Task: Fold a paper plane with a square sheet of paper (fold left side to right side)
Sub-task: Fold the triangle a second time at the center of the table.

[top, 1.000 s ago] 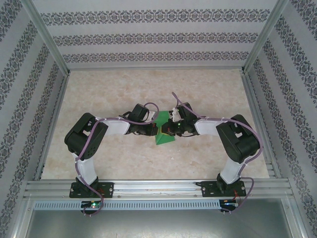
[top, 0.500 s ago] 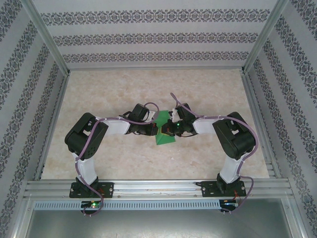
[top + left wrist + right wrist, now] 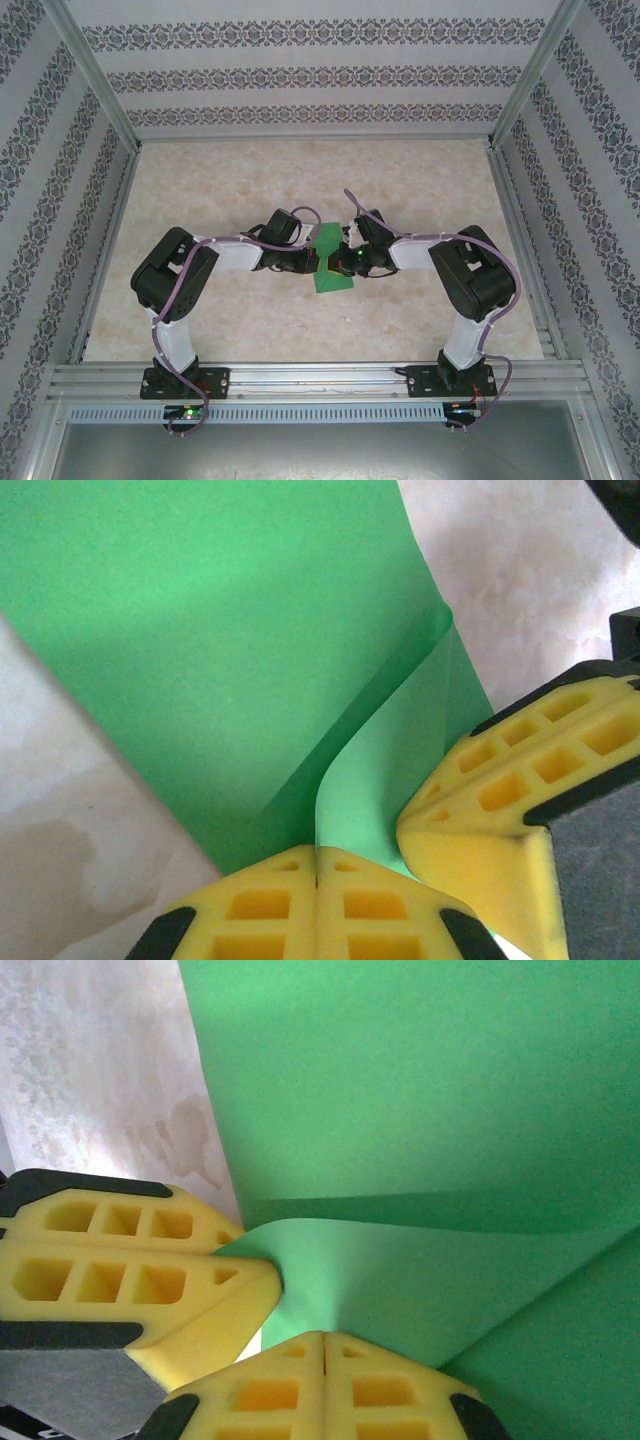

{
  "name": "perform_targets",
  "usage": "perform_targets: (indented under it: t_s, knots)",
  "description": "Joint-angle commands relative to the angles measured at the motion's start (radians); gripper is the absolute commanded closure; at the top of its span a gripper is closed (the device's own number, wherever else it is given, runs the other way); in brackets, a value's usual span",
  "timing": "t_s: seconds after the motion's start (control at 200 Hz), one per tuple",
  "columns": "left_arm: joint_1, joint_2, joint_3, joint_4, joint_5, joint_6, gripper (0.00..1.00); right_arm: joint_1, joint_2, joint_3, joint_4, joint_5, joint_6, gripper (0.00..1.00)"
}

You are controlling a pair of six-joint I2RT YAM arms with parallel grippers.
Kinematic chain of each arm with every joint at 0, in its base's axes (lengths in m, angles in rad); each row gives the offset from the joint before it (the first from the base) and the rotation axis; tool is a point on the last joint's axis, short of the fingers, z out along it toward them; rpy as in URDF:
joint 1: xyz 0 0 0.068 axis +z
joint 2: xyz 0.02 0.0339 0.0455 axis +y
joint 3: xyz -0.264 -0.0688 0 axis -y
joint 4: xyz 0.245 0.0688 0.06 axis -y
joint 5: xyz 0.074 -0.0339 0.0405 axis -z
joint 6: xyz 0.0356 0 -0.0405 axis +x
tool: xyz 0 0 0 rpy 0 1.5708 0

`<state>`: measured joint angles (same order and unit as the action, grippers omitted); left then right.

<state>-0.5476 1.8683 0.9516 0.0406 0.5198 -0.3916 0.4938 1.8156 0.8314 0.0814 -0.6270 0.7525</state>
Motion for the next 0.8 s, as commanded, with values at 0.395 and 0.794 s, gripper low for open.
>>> perform_targets:
  t_s: [0.395,0.794]
  knots:
    - [0.008,-0.038,-0.007,-0.033,-0.053,-0.003,0.82,0.005,0.027,-0.026,-0.050,0.052,-0.027,1.00]
    - [0.004,-0.254,-0.078,-0.114,-0.048,-0.067,0.86,0.002,0.019,-0.043,-0.043,0.056,-0.022,1.00]
